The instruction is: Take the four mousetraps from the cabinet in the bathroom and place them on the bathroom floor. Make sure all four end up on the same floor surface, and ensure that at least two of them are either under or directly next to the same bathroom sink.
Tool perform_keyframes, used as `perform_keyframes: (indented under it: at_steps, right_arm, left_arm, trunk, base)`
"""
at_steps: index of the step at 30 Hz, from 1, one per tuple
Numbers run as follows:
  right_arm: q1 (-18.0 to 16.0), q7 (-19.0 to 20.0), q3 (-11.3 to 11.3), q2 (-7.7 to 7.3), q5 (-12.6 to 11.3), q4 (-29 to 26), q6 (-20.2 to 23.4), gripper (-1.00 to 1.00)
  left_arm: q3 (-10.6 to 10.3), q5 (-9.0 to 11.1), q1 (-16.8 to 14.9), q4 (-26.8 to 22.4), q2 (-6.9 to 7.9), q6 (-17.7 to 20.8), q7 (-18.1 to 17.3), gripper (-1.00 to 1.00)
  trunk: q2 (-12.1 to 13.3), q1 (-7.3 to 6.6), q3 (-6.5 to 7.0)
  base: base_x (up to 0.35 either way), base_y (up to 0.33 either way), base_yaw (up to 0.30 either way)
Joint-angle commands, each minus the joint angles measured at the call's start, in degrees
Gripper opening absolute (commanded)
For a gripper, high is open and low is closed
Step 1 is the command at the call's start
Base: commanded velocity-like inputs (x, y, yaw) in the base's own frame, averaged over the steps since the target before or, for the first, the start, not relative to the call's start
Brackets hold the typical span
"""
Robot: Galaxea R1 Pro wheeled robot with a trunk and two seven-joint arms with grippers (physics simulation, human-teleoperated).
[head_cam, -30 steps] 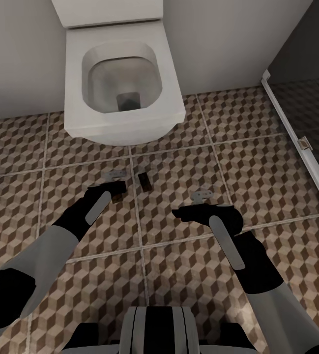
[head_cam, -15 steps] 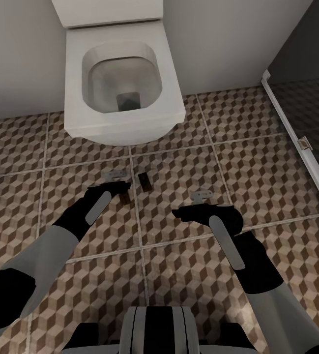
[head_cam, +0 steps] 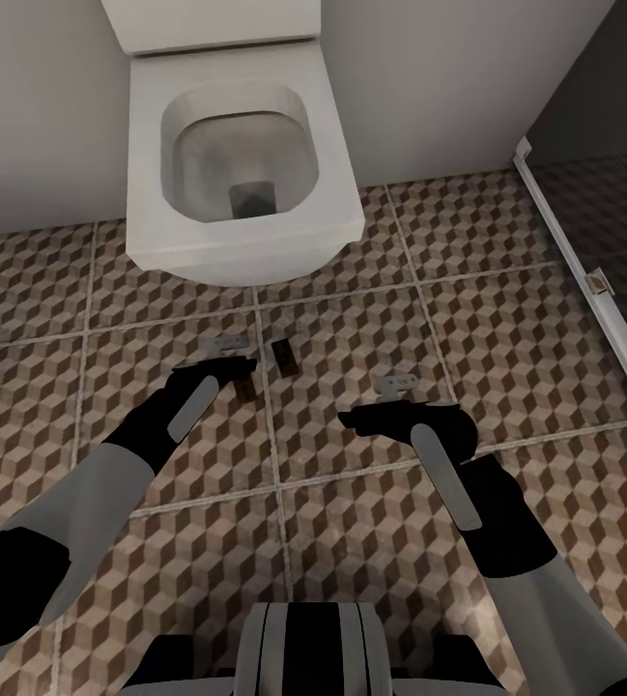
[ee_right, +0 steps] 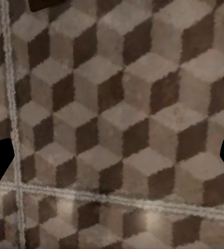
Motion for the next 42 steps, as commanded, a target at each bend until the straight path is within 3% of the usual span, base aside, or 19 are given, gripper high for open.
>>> perform_keyframes:
  at_steps: [1, 42]
  right_arm:
    - [-0.04, -0.60, 0.11, -0.05, -0.56, -0.05, 0.13, 1.00]
    - [-0.04, -0.56, 0.12, 0.00, -0.56, -0.04, 0.13, 1.00]
  left_arm:
    - [-0.31, 0.61, -0.04, -0.10, 0.08, 0.07, 0.56, 1.00]
    - [-0.28, 0.76, 0.04, -0.23, 0.16, 0.04, 0.57, 1.00]
  trunk:
    - [-0.01, -0.01, -0.03]
    - [-0.01, -0.01, -0.03]
  base:
    - [0.000, 0.000, 0.000]
    - [0.000, 0.000, 0.000]
